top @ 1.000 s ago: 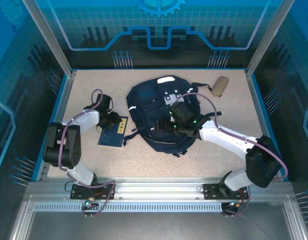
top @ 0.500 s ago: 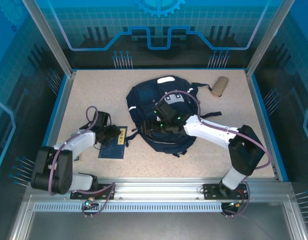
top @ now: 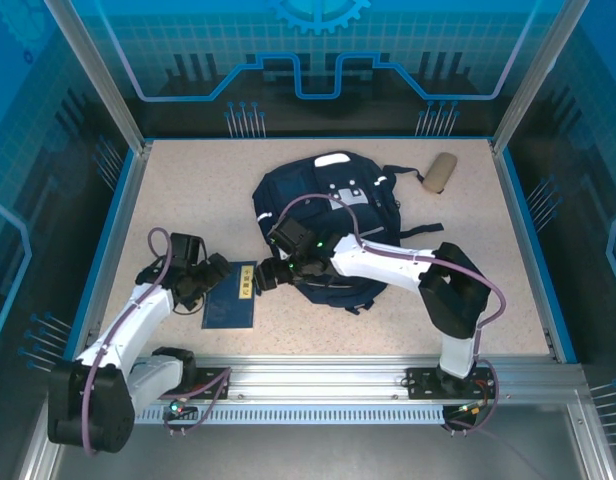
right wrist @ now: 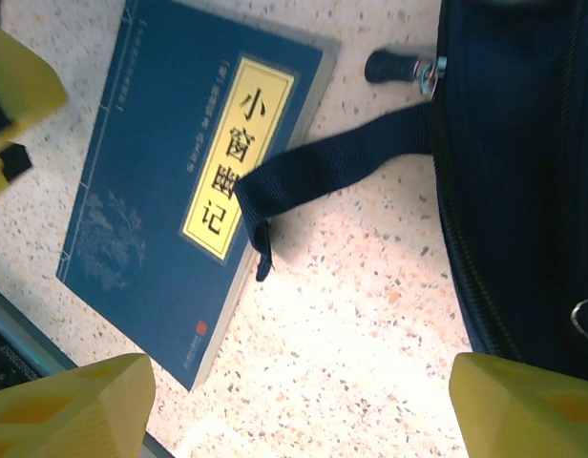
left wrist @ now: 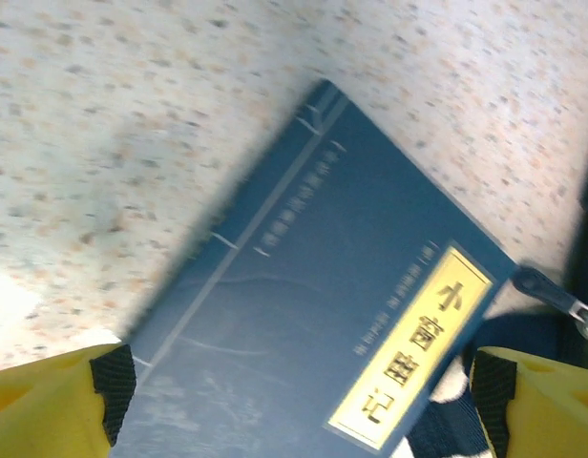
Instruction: Pack books, pencil case, and school supplies into a backpack
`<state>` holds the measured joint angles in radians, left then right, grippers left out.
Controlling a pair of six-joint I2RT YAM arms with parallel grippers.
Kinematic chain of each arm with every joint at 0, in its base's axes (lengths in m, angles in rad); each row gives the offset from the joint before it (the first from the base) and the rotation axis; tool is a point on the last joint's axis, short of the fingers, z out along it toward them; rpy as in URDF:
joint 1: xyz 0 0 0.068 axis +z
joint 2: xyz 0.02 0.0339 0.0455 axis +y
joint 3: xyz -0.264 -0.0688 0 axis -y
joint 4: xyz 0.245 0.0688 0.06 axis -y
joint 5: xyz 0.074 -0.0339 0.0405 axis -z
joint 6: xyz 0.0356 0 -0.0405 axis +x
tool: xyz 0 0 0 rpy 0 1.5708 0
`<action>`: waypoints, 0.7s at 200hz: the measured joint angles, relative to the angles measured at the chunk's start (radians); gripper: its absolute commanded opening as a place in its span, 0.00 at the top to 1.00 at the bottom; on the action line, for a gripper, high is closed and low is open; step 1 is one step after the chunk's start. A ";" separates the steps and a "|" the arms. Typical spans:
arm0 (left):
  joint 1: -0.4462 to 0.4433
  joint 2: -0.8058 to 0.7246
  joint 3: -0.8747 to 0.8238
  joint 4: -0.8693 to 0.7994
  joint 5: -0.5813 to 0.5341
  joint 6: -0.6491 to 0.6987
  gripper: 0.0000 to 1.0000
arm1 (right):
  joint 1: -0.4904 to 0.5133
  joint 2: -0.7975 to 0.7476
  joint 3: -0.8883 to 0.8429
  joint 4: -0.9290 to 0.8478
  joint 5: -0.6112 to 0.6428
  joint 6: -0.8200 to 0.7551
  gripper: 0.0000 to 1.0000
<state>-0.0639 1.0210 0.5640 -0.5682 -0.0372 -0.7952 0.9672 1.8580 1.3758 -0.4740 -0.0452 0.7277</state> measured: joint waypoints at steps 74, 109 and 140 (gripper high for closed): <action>0.034 0.082 -0.059 0.033 0.009 0.025 0.06 | 0.010 0.120 0.069 -0.027 -0.107 0.005 0.22; 0.035 0.082 -0.090 0.050 0.029 0.027 0.07 | 0.010 0.146 0.080 -0.030 -0.137 0.005 0.22; 0.037 0.064 -0.105 0.059 0.038 0.028 0.10 | 0.010 0.148 0.080 -0.034 -0.149 0.005 0.22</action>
<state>-0.0265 1.0855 0.4591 -0.5091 0.0010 -0.7670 0.9771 2.0064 1.4555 -0.5083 -0.1940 0.7326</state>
